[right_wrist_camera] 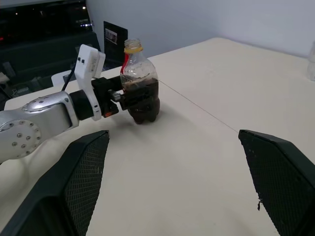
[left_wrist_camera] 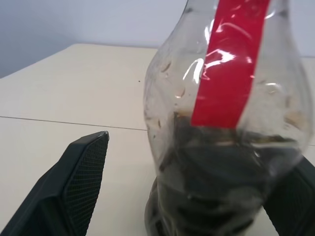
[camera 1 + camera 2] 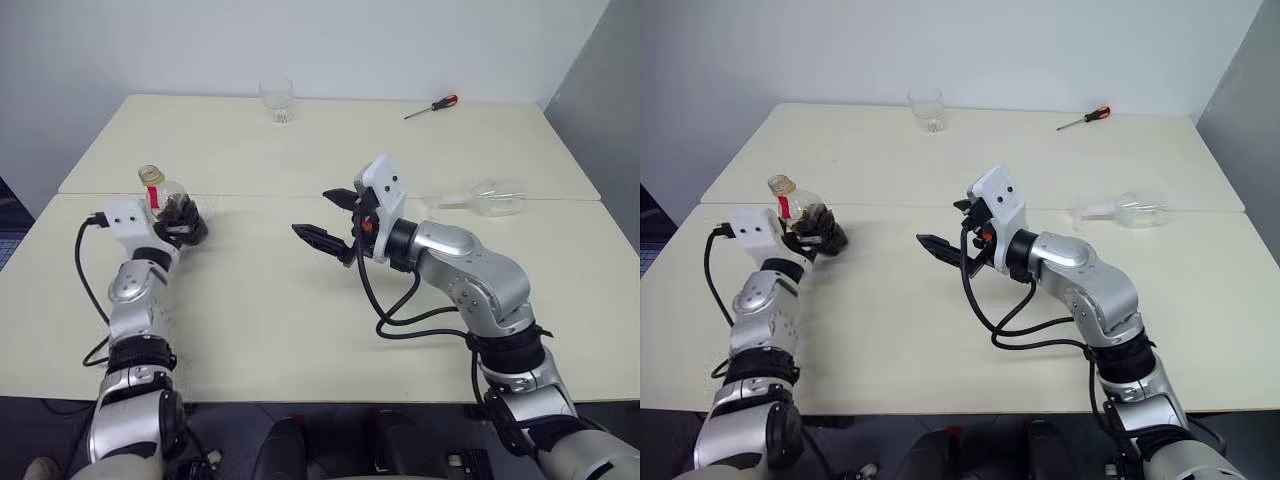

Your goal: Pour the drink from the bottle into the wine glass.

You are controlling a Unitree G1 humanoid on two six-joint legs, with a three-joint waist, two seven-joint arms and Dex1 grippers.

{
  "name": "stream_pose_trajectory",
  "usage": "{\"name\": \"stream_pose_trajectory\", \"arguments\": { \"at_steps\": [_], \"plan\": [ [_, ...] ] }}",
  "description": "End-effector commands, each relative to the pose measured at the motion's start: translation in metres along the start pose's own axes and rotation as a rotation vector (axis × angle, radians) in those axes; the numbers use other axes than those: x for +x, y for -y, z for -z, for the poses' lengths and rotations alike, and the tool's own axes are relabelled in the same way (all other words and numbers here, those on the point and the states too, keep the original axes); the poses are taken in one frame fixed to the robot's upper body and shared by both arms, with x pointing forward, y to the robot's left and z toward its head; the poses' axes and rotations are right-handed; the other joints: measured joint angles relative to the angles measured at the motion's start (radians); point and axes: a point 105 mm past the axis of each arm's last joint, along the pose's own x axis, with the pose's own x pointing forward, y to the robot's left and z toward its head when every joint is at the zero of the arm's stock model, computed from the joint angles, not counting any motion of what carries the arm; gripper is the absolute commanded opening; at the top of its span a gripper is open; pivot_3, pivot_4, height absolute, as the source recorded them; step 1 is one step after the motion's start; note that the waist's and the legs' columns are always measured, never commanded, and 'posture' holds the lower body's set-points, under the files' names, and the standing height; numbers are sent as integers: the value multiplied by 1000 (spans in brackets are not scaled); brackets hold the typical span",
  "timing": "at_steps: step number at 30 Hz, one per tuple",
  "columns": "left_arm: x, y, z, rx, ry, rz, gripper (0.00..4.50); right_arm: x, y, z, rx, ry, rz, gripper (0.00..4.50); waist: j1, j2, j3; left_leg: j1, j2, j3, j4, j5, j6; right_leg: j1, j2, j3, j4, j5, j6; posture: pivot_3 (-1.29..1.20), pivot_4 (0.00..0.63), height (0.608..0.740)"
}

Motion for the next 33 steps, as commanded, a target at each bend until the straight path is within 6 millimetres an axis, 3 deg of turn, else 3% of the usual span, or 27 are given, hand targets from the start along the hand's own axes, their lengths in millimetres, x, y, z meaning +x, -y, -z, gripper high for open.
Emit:
{"name": "stream_pose_trajectory", "arguments": {
  "at_steps": [1, 9, 12, 16, 18, 21, 23, 26, 33],
  "plan": [
    [-10, -2, -24, -6, 61, 5, 4490, -2, 0, -18, -33, 68, -3, 4500, 0, 0, 0, 0, 0, 0, 0, 0, 0, 0, 0, 0, 0, 0, 0, 0, 150, 740],
    [-42, -1, -26, -13, 18, -6, 4490, -7, 2, -14, -27, 63, 2, 4500, 0, -1, 0, 0, 0, -1, 0, 0, 0, 0, -1, 1, 0, 0, 0, 0, 150, 740],
    [-65, 6, -24, -28, -23, 6, 4490, -11, 2, -10, -21, 57, 9, 4500, 0, -1, 0, 0, 0, -2, 0, 0, 0, 0, -1, 2, -1, 0, 0, 0, 150, 740],
    [-103, 37, -15, -51, -120, 108, 4490, -29, 7, -2, -19, 32, 45, 4500, 1, -2, -1, 0, 0, -5, -1, 0, 0, 1, -2, 3, -2, 0, 0, 0, 150, 740],
    [-112, 53, -16, -45, -149, 181, 4490, -40, 11, 4, -15, 12, 76, 4500, 5, -2, -1, 0, -1, -6, 0, 0, 0, 2, -2, 2, -2, 0, 0, 0, 150, 740],
    [-117, 99, -24, 44, -152, 447, 4490, -63, 33, 14, 64, -18, 224, 4500, 14, -2, -1, 0, -2, -7, 0, 0, 0, 3, -2, -2, -2, 0, 0, 0, 150, 740],
    [-120, 118, -27, 78, -144, 564, 4490, -73, 46, 20, 116, -35, 321, 4500, 14, -2, -1, 1, -2, -6, 0, 0, 0, 5, 0, -2, -2, 0, 0, 0, 150, 740],
    [-121, 155, -36, 70, -115, 784, 4490, -96, 82, 33, 226, -47, 578, 4500, 7, -2, -1, 2, -3, -3, -1, 0, 0, 5, 2, 0, -2, 0, 0, 0, 150, 740],
    [-128, 190, -41, 142, -69, 1126, 4490, -131, 128, 39, 544, 118, 941, 4500, -7, 0, -1, 1, -2, 2, -3, 0, 0, 0, 4, 4, -2, 0, -1, 0, 150, 740]
  ]
}}
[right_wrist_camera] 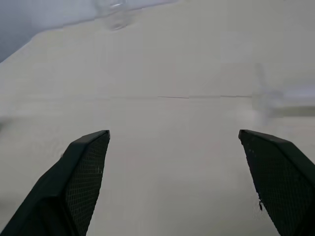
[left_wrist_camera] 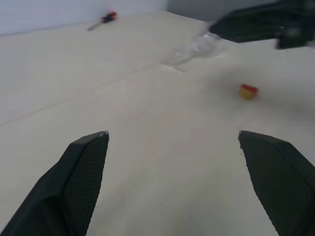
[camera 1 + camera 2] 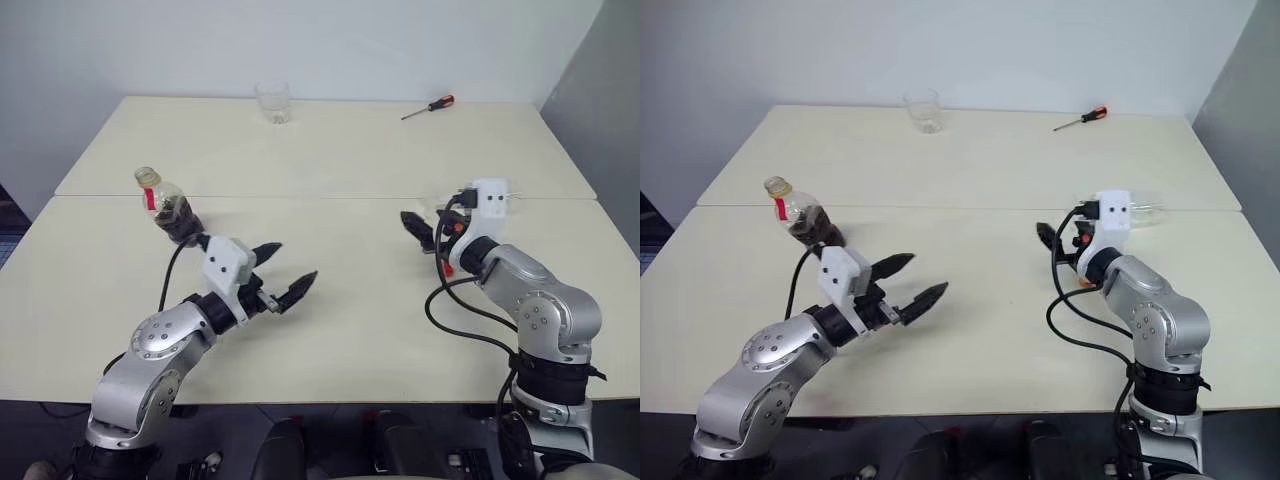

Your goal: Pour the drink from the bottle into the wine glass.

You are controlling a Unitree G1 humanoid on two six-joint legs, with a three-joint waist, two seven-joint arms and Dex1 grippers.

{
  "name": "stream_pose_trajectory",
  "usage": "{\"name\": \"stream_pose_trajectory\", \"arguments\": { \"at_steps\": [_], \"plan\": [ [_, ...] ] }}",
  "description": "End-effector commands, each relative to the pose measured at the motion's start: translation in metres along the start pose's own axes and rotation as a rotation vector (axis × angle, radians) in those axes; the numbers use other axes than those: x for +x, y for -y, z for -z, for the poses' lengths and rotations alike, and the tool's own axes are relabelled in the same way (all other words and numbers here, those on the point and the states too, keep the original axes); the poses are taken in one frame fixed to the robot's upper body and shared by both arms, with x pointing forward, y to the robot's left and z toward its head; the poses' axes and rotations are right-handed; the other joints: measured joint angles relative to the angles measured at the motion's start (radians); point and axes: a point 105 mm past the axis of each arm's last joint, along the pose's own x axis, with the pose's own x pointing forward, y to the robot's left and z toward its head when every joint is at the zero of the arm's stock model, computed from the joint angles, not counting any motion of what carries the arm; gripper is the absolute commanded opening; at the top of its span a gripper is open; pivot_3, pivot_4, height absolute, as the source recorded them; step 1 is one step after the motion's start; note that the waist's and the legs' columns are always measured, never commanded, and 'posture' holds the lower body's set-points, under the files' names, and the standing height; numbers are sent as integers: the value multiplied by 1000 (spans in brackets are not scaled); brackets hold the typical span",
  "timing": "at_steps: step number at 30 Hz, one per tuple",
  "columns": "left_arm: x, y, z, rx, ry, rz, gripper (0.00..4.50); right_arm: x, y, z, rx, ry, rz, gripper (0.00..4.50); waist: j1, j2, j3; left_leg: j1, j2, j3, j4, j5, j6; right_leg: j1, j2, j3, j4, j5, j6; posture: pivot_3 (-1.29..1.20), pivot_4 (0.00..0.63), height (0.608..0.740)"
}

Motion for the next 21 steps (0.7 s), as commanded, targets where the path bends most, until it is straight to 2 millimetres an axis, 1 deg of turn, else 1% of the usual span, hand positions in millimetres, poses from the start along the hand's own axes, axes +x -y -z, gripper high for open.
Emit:
{"name": "stream_pose_trajectory", "arguments": {
  "at_steps": [1, 3, 6, 9, 11, 16, 19, 21],
  "plan": [
    [8, 5, -11, 86, 40, 142, 4490, -1, 26, -22, 172, 109, 164, 4500, 1, 0, 0, 0, 0, 0, 0, 0, 0, 0, 0, 0, 0, 0, 0, 0, 150, 740],
    [14, 2, -15, 147, 58, 175, 4490, 2, 36, -23, 272, 138, 239, 4500, 4, 1, 0, 0, -1, 0, 0, 0, 0, 0, 0, 0, 0, 0, 0, 0, 150, 740],
    [22, -3, -21, 198, 92, 202, 4490, 10, 44, -22, 419, 173, 287, 4500, 5, 1, 0, 0, -1, 1, 0, 0, 0, 0, 0, -1, 0, 0, 0, 0, 150, 740],
    [28, -7, -22, 182, 110, 219, 4490, 18, 47, -22, 547, 205, 299, 4500, 4, 2, 0, 0, -1, 3, 0, 0, 0, 0, 0, 0, 0, 0, 0, 0, 150, 740],
    [31, -7, -19, 154, 111, 230, 4490, 27, 47, -19, 631, 217, 292, 4500, 4, 2, 1, 0, -1, 4, 0, 0, 0, 0, 0, 0, 0, 0, 0, 0, 150, 740],
    [40, -6, -16, 103, 119, 232, 4490, 43, 50, -13, 735, 232, 282, 4500, 4, 3, 1, 0, 0, 3, 0, 0, 0, 0, 0, 0, 0, 0, 0, 0, 150, 740],
    [43, -7, -18, 87, 130, 219, 4490, 52, 52, -10, 753, 236, 279, 4500, 4, 3, 1, 0, 0, 3, 1, 0, 1, 0, 0, 0, 0, 0, 0, 0, 150, 740],
    [44, -6, -19, 115, 130, 224, 4490, 55, 56, -9, 747, 245, 297, 4500, 4, 3, 1, 0, 0, 3, 1, 0, 1, 0, 0, 0, 0, 0, 0, 0, 150, 740]
  ]
}}
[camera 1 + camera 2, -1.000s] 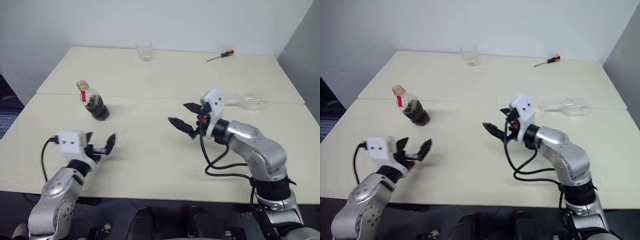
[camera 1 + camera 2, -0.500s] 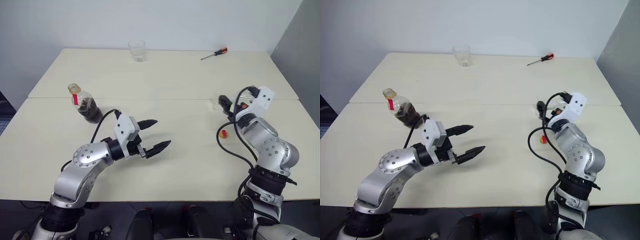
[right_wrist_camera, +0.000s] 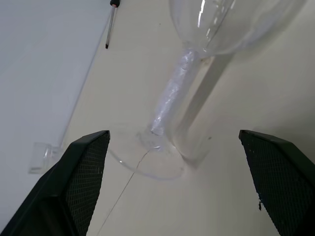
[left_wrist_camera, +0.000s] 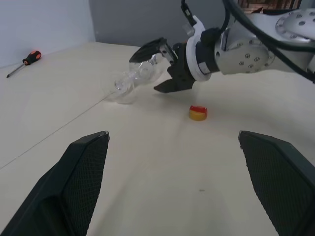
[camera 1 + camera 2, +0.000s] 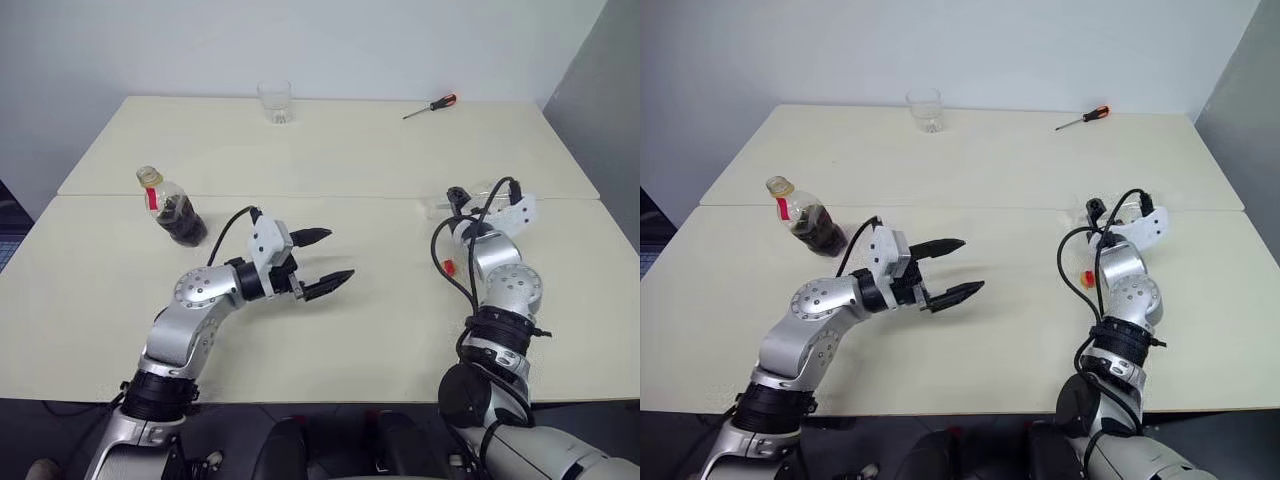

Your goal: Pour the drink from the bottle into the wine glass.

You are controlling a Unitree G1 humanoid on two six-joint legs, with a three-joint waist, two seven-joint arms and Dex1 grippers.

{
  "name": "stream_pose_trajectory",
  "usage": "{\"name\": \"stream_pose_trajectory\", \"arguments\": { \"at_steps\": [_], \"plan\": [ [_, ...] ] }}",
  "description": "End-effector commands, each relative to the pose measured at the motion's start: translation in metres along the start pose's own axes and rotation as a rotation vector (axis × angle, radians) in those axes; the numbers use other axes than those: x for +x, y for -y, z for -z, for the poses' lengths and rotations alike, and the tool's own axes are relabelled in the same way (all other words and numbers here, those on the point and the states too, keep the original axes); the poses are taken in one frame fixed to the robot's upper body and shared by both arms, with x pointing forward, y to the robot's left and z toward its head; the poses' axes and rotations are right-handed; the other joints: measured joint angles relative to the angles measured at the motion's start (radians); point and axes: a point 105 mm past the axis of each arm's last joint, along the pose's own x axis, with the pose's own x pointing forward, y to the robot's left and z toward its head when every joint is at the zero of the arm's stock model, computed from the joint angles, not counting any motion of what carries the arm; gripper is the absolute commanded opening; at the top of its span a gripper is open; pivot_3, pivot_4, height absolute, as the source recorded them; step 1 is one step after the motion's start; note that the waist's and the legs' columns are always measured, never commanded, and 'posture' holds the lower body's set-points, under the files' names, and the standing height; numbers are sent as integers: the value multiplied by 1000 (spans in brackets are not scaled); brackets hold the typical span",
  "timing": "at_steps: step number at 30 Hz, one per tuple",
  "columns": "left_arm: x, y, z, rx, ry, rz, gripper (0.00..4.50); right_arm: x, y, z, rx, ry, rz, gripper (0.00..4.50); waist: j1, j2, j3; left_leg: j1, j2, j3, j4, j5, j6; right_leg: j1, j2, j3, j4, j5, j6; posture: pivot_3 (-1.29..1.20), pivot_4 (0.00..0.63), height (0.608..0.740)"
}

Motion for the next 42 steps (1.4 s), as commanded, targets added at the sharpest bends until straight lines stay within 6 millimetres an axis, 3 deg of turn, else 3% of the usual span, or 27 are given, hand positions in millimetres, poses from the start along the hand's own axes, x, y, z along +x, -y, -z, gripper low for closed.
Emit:
{"name": "stream_pose_trajectory", "arguments": {
  "at_steps": [1, 8, 18, 35, 42],
  "plan": [
    [2, -1, -10, 56, 23, 1, 4490, 6, -14, -16, 15, 75, -48, 4500, 0, 1, 0, 0, 0, 0, 0, 0, 0, 0, 0, 0, 0, 0, 0, 0, 150, 740],
    [1, -4, -17, 57, 38, -15, 4490, 21, -13, -28, 70, 133, -35, 4500, -1, 1, 0, 1, 0, 1, 0, 0, 0, 0, 0, 0, 1, 0, 0, 0, 150, 740],
    [4, -10, -21, 70, 40, -23, 4490, 42, -30, -8, 59, 54, -74, 4500, -1, 1, 1, 0, 0, 1, 0, 0, 0, 0, 0, 1, 1, 0, 0, 0, 150, 740],
    [-2, -11, -21, 64, 25, -29, 4490, 51, -7, -19, 82, 121, 5, 4500, 1, 1, 1, 0, 0, 0, 1, 0, 0, 0, 0, 1, 1, 0, 0, 0, 150, 740],
    [0, -11, -23, 65, 24, -23, 4490, 52, -3, -14, 82, 109, 19, 4500, 4, 1, 1, 0, 0, 0, 1, 0, 0, 1, -1, 1, 1, 0, 0, 0, 150, 740]
  ]
}}
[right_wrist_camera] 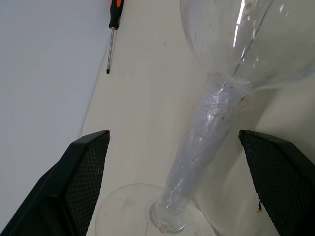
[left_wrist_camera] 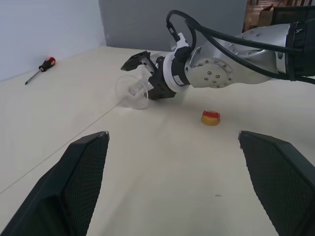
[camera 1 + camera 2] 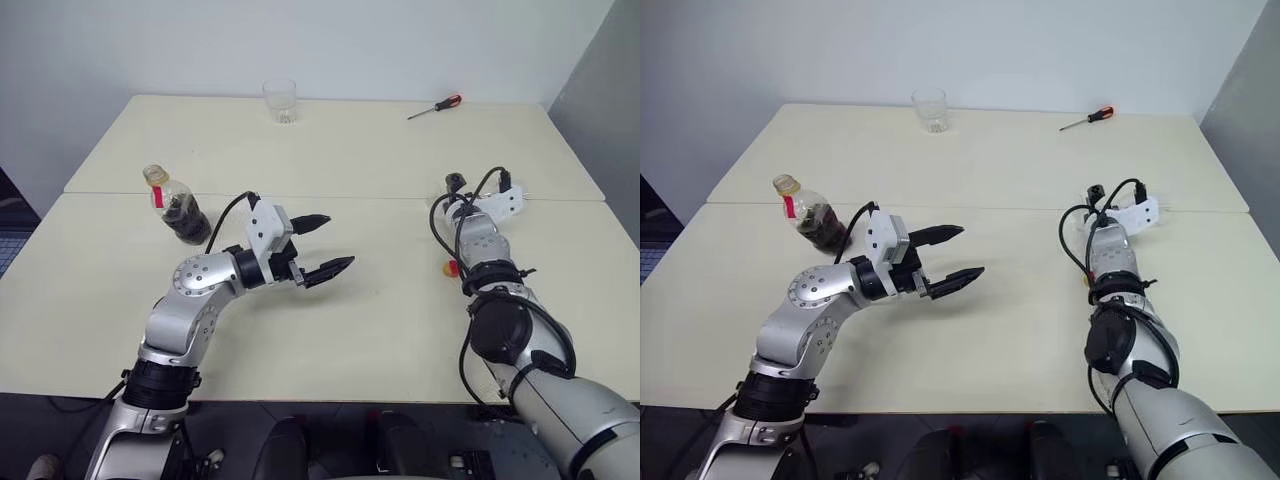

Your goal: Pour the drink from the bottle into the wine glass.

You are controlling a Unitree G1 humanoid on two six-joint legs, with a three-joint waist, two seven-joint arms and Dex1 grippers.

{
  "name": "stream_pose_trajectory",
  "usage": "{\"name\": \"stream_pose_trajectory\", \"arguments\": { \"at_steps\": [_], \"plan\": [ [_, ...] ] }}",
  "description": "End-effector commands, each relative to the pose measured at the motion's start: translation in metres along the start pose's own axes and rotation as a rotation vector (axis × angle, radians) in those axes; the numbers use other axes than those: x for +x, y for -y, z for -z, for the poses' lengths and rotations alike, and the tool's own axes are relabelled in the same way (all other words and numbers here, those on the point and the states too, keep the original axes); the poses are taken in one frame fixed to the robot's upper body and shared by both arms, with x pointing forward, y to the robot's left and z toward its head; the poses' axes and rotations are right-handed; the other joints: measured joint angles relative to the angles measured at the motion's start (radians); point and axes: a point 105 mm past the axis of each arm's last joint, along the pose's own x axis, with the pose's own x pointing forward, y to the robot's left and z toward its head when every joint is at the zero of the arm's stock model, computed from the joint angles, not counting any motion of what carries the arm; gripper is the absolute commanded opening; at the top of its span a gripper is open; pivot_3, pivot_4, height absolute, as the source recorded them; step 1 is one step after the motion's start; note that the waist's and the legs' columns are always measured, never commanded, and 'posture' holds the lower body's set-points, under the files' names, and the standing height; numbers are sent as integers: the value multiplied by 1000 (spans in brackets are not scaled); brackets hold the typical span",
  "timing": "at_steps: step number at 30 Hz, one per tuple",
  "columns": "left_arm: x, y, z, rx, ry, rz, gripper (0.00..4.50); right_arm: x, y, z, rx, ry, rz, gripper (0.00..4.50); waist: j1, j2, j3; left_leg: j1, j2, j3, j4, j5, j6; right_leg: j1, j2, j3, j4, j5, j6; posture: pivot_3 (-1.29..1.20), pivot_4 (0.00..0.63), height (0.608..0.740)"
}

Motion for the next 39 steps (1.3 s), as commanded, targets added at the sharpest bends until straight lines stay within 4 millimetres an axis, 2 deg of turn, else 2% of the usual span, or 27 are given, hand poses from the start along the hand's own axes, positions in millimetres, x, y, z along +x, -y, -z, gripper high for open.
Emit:
{"name": "stream_pose_trajectory", "arguments": {
  "at_steps": [1, 2, 5, 13, 16, 18, 20, 24, 28, 30, 33, 36, 39],
  "plan": [
    [-1, -1, -13, 35, 29, 1, 4490, 1, 4, -5, 13, 19, 18, 4500, 0, 0, 0, 0, 0, 0, 0, 0, 0, 0, 0, 0, 0, 0, 0, 0, 150, 740],
    [-1, -1, -13, 35, 29, 2, 4490, 1, 5, -6, 15, 20, 20, 4500, 0, 0, 0, 0, 0, 0, 0, 0, 0, 0, 0, 0, 0, 0, 0, 0, 150, 740],
    [-2, -2, -14, 36, 28, 0, 4500, 1, 4, -8, 23, 30, 20, 3903, 0, 0, 0, 0, 0, 0, 0, 0, 0, 0, 0, 0, 0, 0, 0, 0, 150, 740],
    [-1, -1, -14, 32, 30, -2, 4500, 1, 8, -11, 2, 40, 43, 938, 0, 0, 0, 0, 0, 0, -1, 0, 0, 0, 0, 0, 0, 0, 0, 0, 150, 740],
    [0, -1, -13, 29, 31, -3, 4500, 1, 9, -11, -5, 43, 47, 260, 3, 0, 0, 0, 0, -1, 0, 0, 0, 0, 0, 0, 0, 0, 0, 0, 150, 740],
    [0, -1, -13, 27, 31, -4, 4500, 1, 4, -12, -30, 47, 34, 180, 4, 0, 0, 0, 0, -2, 0, 0, 0, 1, 0, 0, 0, 0, 0, 0, 150, 740],
    [-1, -1, -14, 27, 31, -7, 4500, 2, -12, -13, -96, 59, -23, 180, 3, 0, 0, 0, 0, -1, 0, 0, 0, 1, -1, 0, 0, 0, 0, 0, 150, 740],
    [-10, -7, -13, 8, 26, -57, 4500, -5, -78, 0, -314, 69, -259, 180, -1, 1, 0, 0, 0, 0, 0, 0, 0, 0, -1, 0, 0, 0, 0, 0, 150, 740],
    [-29, -16, -7, -49, -3, -150, 4500, -24, -126, 35, -561, 77, -464, 180, -28, 3, 2, -1, 1, 1, -2, 0, 0, -3, -1, 0, 1, 0, 0, 0, 150, 740],
    [-38, -16, -4, -64, -18, -177, 4500, -33, -137, 50, -644, 84, -525, 180, -32, 3, 2, 0, 2, 1, -3, 0, 0, -4, -1, 0, 2, -1, -1, 0, 150, 740],
    [-59, -8, 1, -105, -39, -245, 4500, -59, -156, 94, -833, 85, -721, 180, -35, 3, 2, 0, 4, 0, -4, 0, 0, -5, -1, 1, 3, -2, -3, 0, 150, 740],
    [-74, 0, 0, -136, -35, -320, 4500, -80, -159, 125, -950, 84, -858, 180, -31, 3, 2, -1, 5, -1, -4, 0, 0, -5, -2, 1, 3, -2, -3, 0, 150, 740],
    [-90, 8, 0, -157, -34, -409, 4500, -94, -152, 150, -1014, 78, -935, 180, -20, 3, 2, -1, 4, -2, -1, 0, 0, -4, -3, 1, 4, -2, -3, 0, 150, 740]
  ]
}}
